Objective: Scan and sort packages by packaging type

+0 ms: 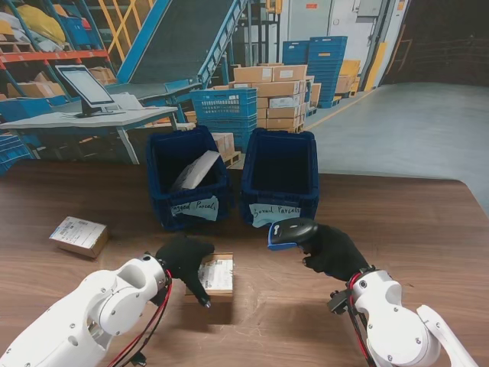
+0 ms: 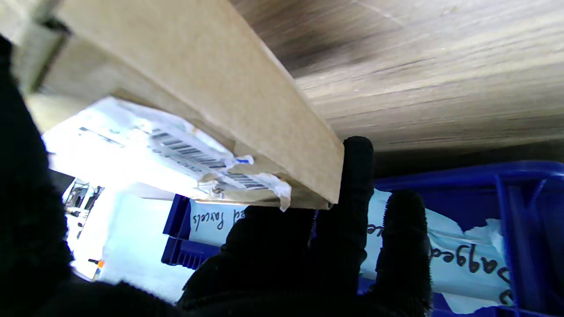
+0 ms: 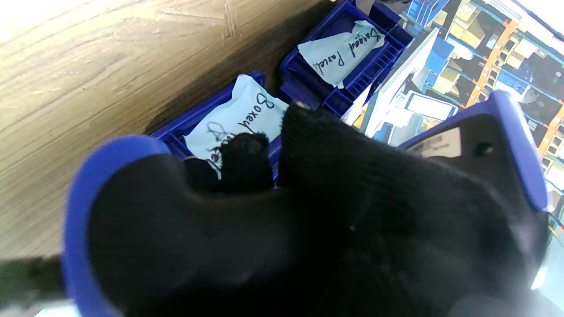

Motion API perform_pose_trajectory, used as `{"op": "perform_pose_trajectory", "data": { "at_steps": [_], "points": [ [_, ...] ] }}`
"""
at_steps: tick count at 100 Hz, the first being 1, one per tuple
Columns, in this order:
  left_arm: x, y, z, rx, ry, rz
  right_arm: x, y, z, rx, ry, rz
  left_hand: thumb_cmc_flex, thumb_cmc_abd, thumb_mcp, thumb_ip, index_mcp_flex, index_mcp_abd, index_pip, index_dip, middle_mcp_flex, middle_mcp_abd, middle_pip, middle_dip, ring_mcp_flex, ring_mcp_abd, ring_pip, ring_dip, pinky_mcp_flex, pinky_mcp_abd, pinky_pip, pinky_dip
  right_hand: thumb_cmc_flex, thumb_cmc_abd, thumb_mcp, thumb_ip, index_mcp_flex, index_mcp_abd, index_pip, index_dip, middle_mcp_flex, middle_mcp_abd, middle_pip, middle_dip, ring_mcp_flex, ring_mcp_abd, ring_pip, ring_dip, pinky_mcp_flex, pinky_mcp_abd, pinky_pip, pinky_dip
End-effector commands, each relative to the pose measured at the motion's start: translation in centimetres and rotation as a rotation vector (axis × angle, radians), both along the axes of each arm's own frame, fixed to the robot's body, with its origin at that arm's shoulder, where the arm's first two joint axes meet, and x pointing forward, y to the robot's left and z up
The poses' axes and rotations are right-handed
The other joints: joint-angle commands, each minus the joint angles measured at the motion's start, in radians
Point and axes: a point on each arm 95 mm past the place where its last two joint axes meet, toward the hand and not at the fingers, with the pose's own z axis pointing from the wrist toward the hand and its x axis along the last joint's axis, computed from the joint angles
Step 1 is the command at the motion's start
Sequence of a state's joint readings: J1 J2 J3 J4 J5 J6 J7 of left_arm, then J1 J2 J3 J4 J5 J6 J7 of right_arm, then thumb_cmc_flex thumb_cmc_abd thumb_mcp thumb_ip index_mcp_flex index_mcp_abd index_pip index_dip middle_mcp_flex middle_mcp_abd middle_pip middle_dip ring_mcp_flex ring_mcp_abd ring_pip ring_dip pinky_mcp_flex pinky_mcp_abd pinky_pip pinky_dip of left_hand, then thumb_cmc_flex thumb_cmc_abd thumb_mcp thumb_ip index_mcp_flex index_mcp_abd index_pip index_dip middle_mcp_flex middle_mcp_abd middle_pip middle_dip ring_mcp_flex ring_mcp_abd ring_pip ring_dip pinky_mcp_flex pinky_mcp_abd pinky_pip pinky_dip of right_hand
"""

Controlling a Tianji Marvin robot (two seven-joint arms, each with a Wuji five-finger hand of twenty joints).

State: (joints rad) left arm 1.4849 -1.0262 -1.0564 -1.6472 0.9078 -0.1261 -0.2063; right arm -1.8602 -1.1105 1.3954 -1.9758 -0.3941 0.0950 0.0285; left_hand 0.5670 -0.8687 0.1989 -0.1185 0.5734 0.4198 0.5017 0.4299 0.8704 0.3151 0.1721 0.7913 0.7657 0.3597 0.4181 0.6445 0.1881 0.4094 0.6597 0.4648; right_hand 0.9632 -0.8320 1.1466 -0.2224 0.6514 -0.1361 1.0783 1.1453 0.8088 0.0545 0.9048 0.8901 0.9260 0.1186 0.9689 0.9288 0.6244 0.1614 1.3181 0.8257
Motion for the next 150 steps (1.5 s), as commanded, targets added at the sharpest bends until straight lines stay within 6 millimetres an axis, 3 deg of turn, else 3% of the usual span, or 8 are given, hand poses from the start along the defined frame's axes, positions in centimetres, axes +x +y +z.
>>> {"op": "perform_pose_trajectory", "data": {
  "at_steps": [1, 80, 150],
  "points": [
    [-0.6, -1.1, 0.1, -0.021, 0.01, -0.028, -0.3, 0.4, 0.1, 0.009, 0.004, 0.007, 0.377, 0.217, 0.604, 0.097, 0.158, -0.353, 0.544, 0.048, 0.155, -0.176, 0.192, 0.078, 0.035, -0.059, 0.047, 0.02, -0.003, 0.013, 0.032, 0.005, 0.089, 0.044, 0.096, 0.009, 0.075, -0.046, 0.031, 0.033, 0.012, 0.008, -0.003, 0.008, 0.022, 0.016, 0.006, 0.024, 0.018, -0.001, 0.025, 0.019],
    [-1.8, -6.0, -1.7, -0.094, 0.011, -0.135, -1.0, -0.2, -0.2, 0.021, 0.021, -0.007, 0.381, 0.229, 0.593, 0.097, 0.148, -0.352, 0.539, 0.06, 0.142, -0.178, 0.186, 0.081, 0.019, -0.055, 0.039, 0.022, -0.012, 0.011, 0.032, 0.006, 0.09, 0.041, 0.097, 0.009, 0.075, -0.045, 0.03, 0.032, 0.013, 0.009, -0.004, 0.008, 0.022, 0.018, 0.007, 0.025, 0.018, 0.001, 0.026, 0.02],
    [-0.7, -7.4, -3.7, -0.082, 0.032, -0.165, -1.2, -0.6, -0.4, 0.025, 0.037, -0.004, 0.382, 0.238, 0.577, 0.095, 0.142, -0.359, 0.532, 0.061, 0.132, -0.181, 0.182, 0.081, 0.008, -0.056, 0.044, 0.029, -0.015, 0.011, 0.033, 0.008, 0.091, 0.04, 0.098, 0.008, 0.079, -0.041, 0.027, 0.03, 0.014, 0.01, -0.005, 0.009, 0.024, 0.019, 0.007, 0.025, 0.02, 0.003, 0.026, 0.02]
  ]
}}
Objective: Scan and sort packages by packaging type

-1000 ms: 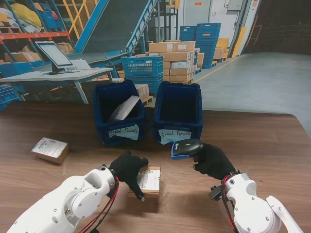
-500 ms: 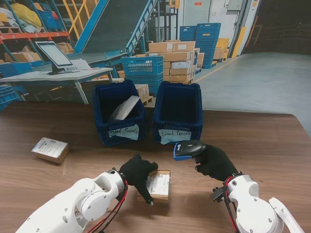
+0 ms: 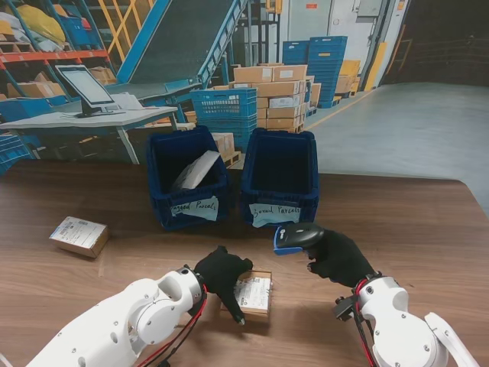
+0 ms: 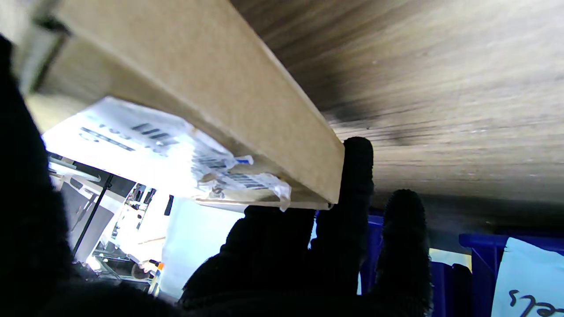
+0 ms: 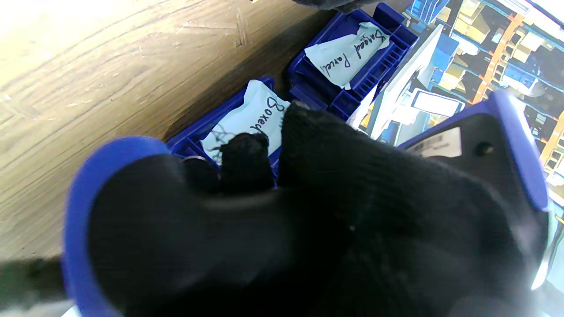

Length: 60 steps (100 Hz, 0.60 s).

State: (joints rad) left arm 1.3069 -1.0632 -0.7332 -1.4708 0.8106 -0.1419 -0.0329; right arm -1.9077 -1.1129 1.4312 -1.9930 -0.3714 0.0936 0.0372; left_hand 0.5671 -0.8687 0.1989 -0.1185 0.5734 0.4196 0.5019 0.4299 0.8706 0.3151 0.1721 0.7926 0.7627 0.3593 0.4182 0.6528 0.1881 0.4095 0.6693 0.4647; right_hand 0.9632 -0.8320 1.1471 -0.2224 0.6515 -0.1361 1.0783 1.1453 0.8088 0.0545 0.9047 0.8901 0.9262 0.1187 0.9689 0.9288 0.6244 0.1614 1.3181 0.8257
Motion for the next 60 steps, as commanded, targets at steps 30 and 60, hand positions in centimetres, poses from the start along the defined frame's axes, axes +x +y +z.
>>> {"op": "perform_pose_trajectory", "data": {
  "at_steps": [30, 60],
  "points": [
    [0.3, -1.3, -0.1, -0.003, 0.01, 0.0, -0.3, 0.2, 0.0, 0.007, 0.014, 0.018, 0.367, 0.236, 0.568, 0.093, 0.132, -0.355, 0.52, 0.055, 0.119, -0.176, 0.175, 0.076, 0.001, -0.053, 0.041, 0.02, -0.018, 0.012, 0.022, 0.009, 0.091, 0.041, 0.097, 0.007, 0.079, -0.041, 0.027, 0.03, 0.015, 0.01, -0.004, 0.009, 0.022, 0.018, 0.007, 0.026, 0.02, 0.003, 0.026, 0.02],
    [0.4, -1.7, 0.0, 0.02, 0.006, -0.008, -0.4, 0.1, 0.0, 0.007, 0.017, 0.018, 0.281, 0.227, 0.564, 0.091, 0.06, -0.306, 0.385, 0.075, -0.093, -0.15, 0.36, -0.118, -0.064, -0.047, 0.012, 0.019, -0.046, 0.011, -0.009, 0.014, 0.091, 0.041, 0.096, 0.007, 0.079, -0.041, 0.027, 0.03, 0.015, 0.011, -0.005, 0.01, 0.023, 0.02, 0.007, 0.026, 0.019, 0.003, 0.026, 0.02]
  ]
}}
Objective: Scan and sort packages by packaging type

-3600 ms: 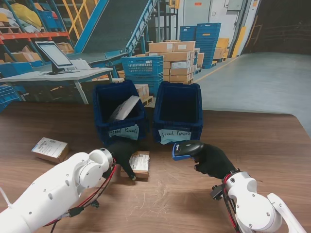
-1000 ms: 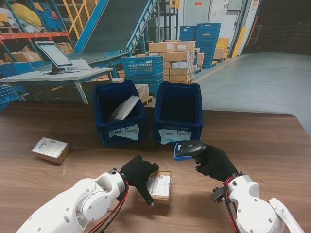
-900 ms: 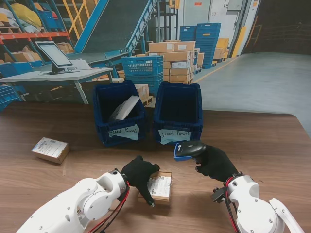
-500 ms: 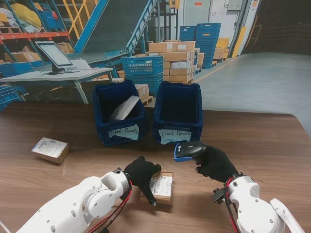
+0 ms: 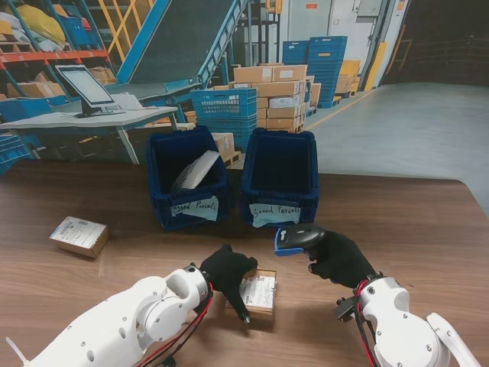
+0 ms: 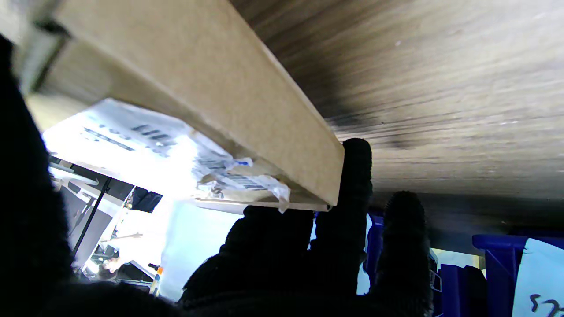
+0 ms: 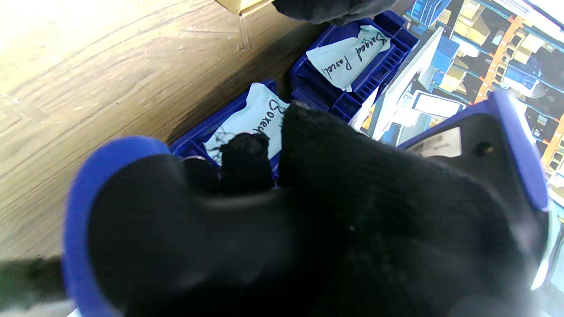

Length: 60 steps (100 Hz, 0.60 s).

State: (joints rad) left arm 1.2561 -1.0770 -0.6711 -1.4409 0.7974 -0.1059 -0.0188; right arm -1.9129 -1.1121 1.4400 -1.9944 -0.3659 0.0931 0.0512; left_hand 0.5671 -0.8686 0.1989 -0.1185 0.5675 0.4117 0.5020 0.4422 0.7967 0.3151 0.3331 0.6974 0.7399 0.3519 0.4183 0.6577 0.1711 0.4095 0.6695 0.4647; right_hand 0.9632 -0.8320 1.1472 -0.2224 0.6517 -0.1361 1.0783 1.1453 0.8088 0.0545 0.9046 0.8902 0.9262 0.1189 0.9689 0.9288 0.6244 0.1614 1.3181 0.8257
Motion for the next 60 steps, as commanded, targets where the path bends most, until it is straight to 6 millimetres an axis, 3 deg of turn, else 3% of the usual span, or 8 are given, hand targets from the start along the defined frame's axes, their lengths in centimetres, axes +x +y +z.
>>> {"op": "perform_pose_trajectory", "data": {
  "at_steps": [1, 4, 20, 60],
  "points": [
    [-0.15, -0.56, 0.17, 0.007, 0.012, -0.007, -0.28, 0.29, 0.11, 0.006, 0.006, 0.014, 0.273, 0.229, 0.567, 0.09, 0.065, -0.295, 0.373, 0.067, -0.027, -0.15, 0.207, -0.048, -0.044, -0.04, 0.011, 0.014, -0.03, 0.011, -0.013, 0.014, 0.091, 0.04, 0.096, 0.007, 0.079, -0.041, 0.027, 0.03, 0.014, 0.011, -0.005, 0.01, 0.023, 0.019, 0.007, 0.026, 0.02, 0.003, 0.027, 0.02],
    [-0.15, -0.57, 0.17, 0.008, 0.012, -0.006, -0.29, 0.27, 0.11, 0.006, 0.007, 0.014, 0.25, 0.238, 0.573, 0.086, 0.06, -0.283, 0.344, 0.074, -0.048, -0.147, 0.223, -0.108, -0.052, -0.04, 0.007, 0.013, -0.033, 0.011, -0.016, 0.017, 0.092, 0.04, 0.096, 0.007, 0.079, -0.041, 0.027, 0.03, 0.015, 0.01, -0.005, 0.01, 0.023, 0.019, 0.007, 0.026, 0.019, 0.003, 0.026, 0.02],
    [-0.13, -0.63, 0.16, 0.014, 0.01, -0.006, -0.37, 0.16, 0.12, 0.006, 0.01, 0.014, 0.114, 0.302, 0.623, 0.102, 0.025, -0.225, 0.18, 0.061, -0.139, -0.131, 0.181, -0.144, -0.096, -0.033, -0.016, 0.002, -0.058, 0.019, -0.051, 0.014, 0.092, 0.04, 0.096, 0.007, 0.079, -0.041, 0.027, 0.03, 0.015, 0.011, -0.005, 0.01, 0.022, 0.017, 0.006, 0.026, 0.019, 0.003, 0.026, 0.02],
    [-0.11, -0.79, 0.28, 0.04, 0.024, -0.009, -0.41, 0.14, 0.22, 0.004, 0.012, 0.014, -0.004, 0.324, 0.497, 0.049, -0.055, -0.125, -0.223, -0.104, -0.352, -0.084, 0.049, -0.233, -0.258, -0.004, -0.134, -0.091, -0.113, 0.026, -0.161, 0.018, 0.092, 0.04, 0.096, 0.007, 0.079, -0.041, 0.027, 0.03, 0.015, 0.012, -0.005, 0.011, 0.023, 0.019, 0.006, 0.028, 0.019, 0.003, 0.026, 0.021]
  ]
}}
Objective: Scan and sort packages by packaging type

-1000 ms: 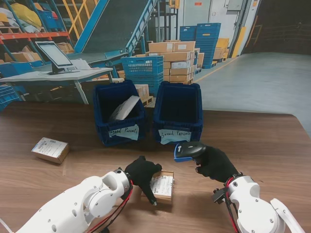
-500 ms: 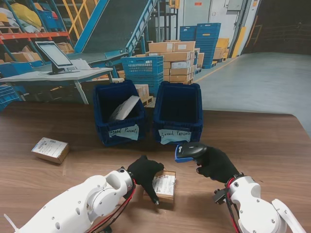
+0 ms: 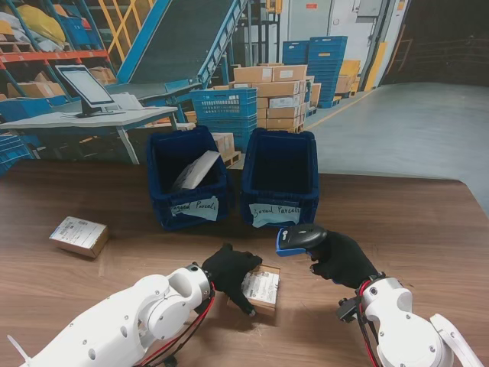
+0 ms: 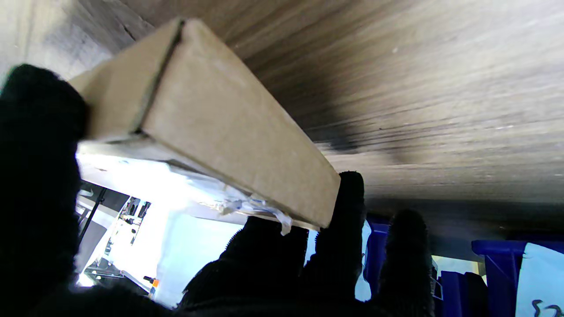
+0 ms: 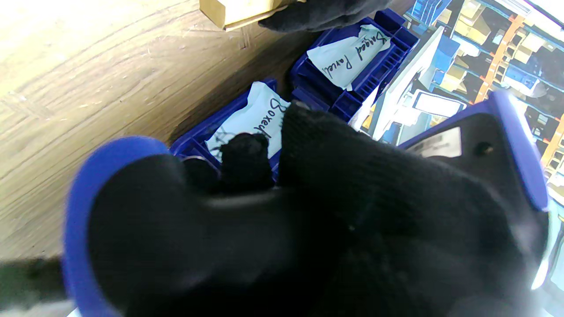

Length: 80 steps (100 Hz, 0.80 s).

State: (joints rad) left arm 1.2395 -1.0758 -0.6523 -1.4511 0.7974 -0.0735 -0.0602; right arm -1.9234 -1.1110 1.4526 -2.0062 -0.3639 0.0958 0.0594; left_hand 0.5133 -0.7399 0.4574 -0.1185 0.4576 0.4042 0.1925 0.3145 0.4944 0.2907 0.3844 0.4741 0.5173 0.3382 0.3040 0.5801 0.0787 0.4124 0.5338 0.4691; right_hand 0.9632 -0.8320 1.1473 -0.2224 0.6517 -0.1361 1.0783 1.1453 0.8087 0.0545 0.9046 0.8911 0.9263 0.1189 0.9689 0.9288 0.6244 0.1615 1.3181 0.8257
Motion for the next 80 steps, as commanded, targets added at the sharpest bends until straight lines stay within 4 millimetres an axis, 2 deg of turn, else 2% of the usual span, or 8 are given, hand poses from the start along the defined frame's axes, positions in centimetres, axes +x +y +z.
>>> {"op": "perform_pose_trajectory", "data": {
  "at_steps": [1, 26, 80],
  "points": [
    [-0.2, -0.4, 0.2, 0.002, 0.009, -0.011, -0.2, 0.4, 0.0, 0.006, 0.01, 0.016, 0.047, 0.198, 0.233, 0.047, 0.054, -0.116, 0.075, 0.02, -0.052, -0.057, -0.005, -0.012, -0.038, 0.012, -0.022, -0.016, -0.022, 0.024, -0.029, 0.014, 0.092, 0.04, 0.096, 0.007, 0.079, -0.041, 0.027, 0.03, 0.015, 0.013, -0.006, 0.01, 0.023, 0.019, 0.006, 0.028, 0.019, 0.003, 0.026, 0.021],
    [-0.3, -0.4, 0.2, 0.017, 0.034, -0.018, -0.2, 0.4, -0.1, 0.007, 0.012, 0.019, -0.018, 0.249, 0.151, 0.024, -0.03, -0.058, -0.114, -0.041, -0.199, -0.024, -0.082, -0.058, -0.143, 0.032, -0.087, -0.066, -0.061, 0.028, -0.111, 0.013, 0.091, 0.04, 0.096, 0.007, 0.079, -0.041, 0.027, 0.03, 0.016, 0.011, -0.005, 0.01, 0.023, 0.019, 0.006, 0.028, 0.02, 0.004, 0.026, 0.021],
    [-1.3, -0.6, 0.7, 0.054, 0.081, -0.037, -0.3, 0.4, 0.0, 0.007, 0.008, 0.016, -0.022, 0.297, 0.062, 0.03, -0.126, 0.022, -0.193, -0.089, -0.295, 0.034, -0.164, -0.107, -0.24, 0.05, -0.151, -0.12, -0.095, 0.034, -0.202, 0.017, 0.091, 0.04, 0.096, 0.008, 0.079, -0.041, 0.027, 0.03, 0.016, 0.012, -0.006, 0.011, 0.024, 0.02, 0.007, 0.029, 0.02, 0.004, 0.025, 0.021]
  ]
}}
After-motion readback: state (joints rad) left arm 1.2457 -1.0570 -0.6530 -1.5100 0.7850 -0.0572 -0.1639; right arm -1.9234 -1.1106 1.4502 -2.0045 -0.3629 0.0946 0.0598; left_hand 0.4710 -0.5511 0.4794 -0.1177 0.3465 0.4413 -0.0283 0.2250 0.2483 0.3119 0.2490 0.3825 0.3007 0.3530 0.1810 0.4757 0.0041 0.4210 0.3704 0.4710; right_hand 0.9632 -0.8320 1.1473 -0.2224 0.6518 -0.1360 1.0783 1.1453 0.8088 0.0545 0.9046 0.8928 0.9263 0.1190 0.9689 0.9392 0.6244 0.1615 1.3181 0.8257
